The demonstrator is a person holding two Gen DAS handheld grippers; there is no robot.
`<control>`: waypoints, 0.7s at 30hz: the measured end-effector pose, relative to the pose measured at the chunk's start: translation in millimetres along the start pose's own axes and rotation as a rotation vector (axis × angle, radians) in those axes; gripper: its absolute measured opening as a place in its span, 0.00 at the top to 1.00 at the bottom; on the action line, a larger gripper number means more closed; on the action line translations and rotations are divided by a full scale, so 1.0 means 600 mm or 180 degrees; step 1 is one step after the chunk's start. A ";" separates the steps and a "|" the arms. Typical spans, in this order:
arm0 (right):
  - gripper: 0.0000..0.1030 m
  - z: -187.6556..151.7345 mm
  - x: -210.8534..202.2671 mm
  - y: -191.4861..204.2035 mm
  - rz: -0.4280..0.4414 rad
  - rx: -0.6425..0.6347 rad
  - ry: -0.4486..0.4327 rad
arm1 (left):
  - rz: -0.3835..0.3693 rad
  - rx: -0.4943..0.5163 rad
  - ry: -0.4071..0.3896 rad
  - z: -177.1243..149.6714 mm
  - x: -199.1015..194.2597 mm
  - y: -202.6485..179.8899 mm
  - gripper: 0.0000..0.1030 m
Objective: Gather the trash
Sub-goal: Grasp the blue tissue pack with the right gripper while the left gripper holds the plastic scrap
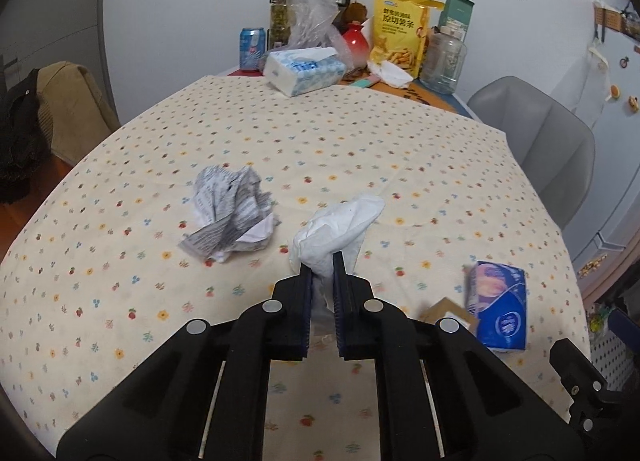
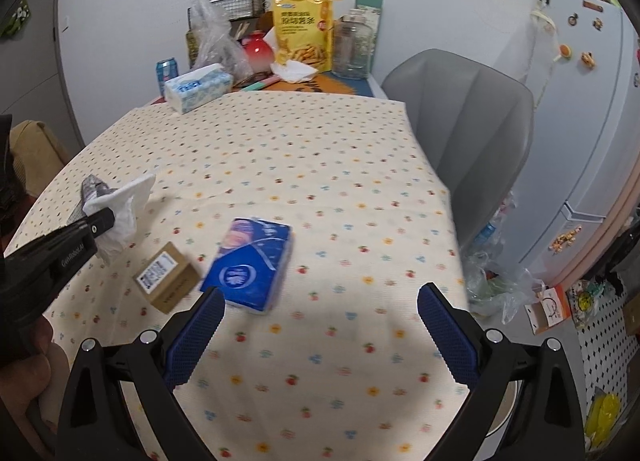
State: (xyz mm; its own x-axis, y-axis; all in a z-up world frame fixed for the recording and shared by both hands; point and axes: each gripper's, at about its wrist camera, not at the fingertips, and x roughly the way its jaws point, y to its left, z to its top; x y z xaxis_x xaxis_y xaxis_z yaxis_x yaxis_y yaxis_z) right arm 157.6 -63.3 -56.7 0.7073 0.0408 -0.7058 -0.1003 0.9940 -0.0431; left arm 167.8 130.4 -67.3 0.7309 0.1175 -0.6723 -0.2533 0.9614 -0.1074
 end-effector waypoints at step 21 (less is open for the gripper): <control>0.26 -0.002 0.080 0.080 0.0126 -0.0218 0.0295 | -0.0066 -0.0074 0.0137 -0.009 0.030 0.022 0.90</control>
State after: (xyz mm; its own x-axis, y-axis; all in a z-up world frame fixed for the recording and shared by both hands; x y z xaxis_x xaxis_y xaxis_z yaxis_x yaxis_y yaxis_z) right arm 185.9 -13.5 -93.1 0.6344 0.0672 -0.7701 -0.1768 0.9824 -0.0599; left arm 174.5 143.8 -84.7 0.7084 0.0863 -0.7006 -0.2534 0.9574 -0.1383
